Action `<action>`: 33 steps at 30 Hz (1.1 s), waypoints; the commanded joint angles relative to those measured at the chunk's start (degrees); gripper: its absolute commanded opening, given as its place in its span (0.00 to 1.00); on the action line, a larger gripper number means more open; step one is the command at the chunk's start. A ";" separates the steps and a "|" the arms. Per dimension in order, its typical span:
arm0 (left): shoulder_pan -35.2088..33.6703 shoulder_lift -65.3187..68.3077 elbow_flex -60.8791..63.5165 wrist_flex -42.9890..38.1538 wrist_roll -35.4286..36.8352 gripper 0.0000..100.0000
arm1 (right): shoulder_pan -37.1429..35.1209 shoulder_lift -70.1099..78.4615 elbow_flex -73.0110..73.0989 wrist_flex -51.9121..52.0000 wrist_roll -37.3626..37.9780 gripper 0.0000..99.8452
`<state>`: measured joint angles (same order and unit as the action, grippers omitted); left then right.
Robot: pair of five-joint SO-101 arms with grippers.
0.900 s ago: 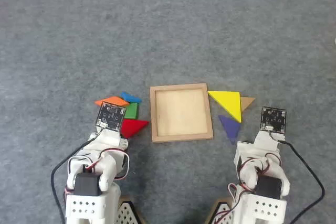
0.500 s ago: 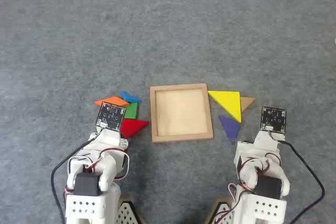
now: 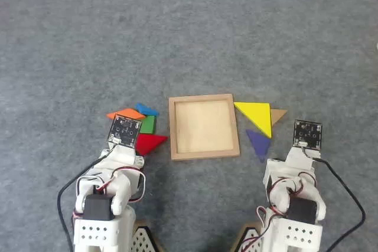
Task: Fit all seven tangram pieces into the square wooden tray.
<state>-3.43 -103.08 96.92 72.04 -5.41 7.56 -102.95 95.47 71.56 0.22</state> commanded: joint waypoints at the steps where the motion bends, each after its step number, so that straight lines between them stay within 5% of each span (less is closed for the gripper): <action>1: -0.26 -1.23 -0.48 0.26 0.53 0.02 | 0.13 -1.01 0.97 0.75 0.53 0.01; 10: -0.26 -1.23 -0.48 0.26 0.53 0.02 | -15.52 -1.01 0.97 -2.51 0.53 0.01; 15: -0.26 -1.23 -0.48 0.26 0.53 0.02 | -18.07 -1.01 0.97 -2.15 0.97 0.01; 18: -0.26 -1.23 -0.48 0.26 0.53 0.02 | -15.16 -1.10 0.62 -2.42 9.05 0.01; 22: -0.18 -1.23 -0.48 0.26 0.53 0.02 | -1.10 -1.10 -3.52 -8.22 34.02 0.01; 26: -0.26 -1.23 -0.48 0.26 0.53 0.02 | 6.11 -0.75 -12.84 -9.54 29.27 0.02; 33: -0.26 -1.23 -0.48 0.26 0.53 0.02 | -3.30 17.27 -33.67 -3.30 28.48 0.21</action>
<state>-3.43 -103.08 96.92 72.04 -5.41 8.18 -95.82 71.82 68.04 29.05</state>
